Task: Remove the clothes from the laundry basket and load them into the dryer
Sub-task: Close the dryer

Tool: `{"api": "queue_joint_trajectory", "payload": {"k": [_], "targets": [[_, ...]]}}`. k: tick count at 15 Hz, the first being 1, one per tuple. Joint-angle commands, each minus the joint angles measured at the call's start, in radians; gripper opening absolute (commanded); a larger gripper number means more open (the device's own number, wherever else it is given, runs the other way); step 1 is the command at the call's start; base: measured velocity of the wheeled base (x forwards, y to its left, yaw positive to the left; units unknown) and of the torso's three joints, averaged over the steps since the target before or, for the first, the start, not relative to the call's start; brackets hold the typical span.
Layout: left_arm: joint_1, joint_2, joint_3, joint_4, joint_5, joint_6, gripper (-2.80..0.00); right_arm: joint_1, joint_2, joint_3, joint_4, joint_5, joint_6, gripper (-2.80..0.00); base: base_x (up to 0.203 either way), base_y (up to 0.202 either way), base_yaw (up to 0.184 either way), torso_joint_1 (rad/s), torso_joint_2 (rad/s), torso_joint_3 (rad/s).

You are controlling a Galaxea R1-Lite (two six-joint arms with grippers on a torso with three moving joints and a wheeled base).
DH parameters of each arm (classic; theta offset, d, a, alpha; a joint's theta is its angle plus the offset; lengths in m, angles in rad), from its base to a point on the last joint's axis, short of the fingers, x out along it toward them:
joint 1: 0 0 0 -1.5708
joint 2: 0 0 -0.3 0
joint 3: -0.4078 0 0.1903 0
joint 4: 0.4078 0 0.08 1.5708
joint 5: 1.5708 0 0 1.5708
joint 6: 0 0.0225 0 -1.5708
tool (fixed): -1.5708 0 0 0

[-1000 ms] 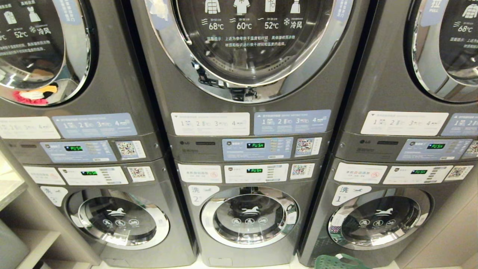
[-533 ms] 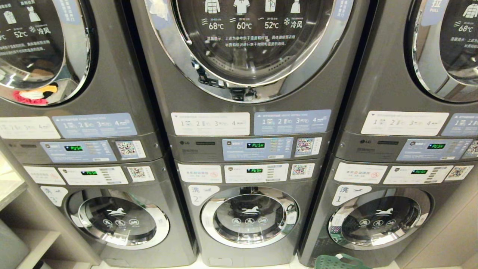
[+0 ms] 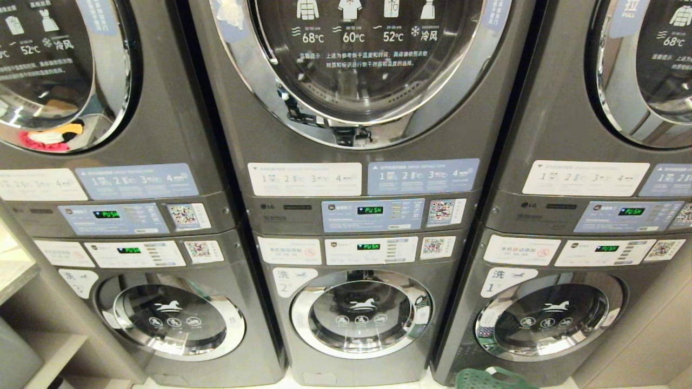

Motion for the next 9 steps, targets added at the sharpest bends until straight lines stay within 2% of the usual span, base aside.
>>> {"api": "queue_joint_trajectory", "payload": {"k": [1, 3, 4, 6, 8, 9], "targets": [[0.0, 0.0, 0.0, 0.0, 0.0, 0.0, -2.8, -0.002, 0.074, 0.0, 0.002, 0.0, 0.0, -2.8, 0.0, 0.0, 0.0, 0.0, 0.0, 0.0], [0.0, 0.0, 0.0, 0.0, 0.0, 0.0, -2.8, -0.026, 0.213, 0.0, 0.002, 0.001, 0.0, -2.8, 0.0, 0.0, 0.0, 0.0, 0.0, 0.0], [0.0, 0.0, 0.0, 0.0, 0.0, 0.0, -2.8, -0.066, 0.286, 0.0, 0.002, 0.001, 0.0, -2.8, 0.0, 0.0, 0.0, 0.0, 0.0, 0.0], [0.0, 0.0, 0.0, 0.0, 0.0, 0.0, -2.8, -0.216, 0.376, 0.0, 0.002, 0.002, 0.0, -2.8, 0.0, 0.0, 0.0, 0.0, 0.0, 0.0], [0.0, 0.0, 0.0, 0.0, 0.0, 0.0, -2.8, -0.299, 0.345, 0.0, 0.002, 0.003, 0.0, -2.8, 0.0, 0.0, 0.0, 0.0, 0.0, 0.0], [0.0, 0.0, 0.0, 0.0, 0.0, -0.002, -2.8, -0.367, 0.293, 0.0, 0.002, 0.003, 0.0, -2.8, 0.0, 0.0, 0.0, 0.0, 0.0, 0.0]]}}
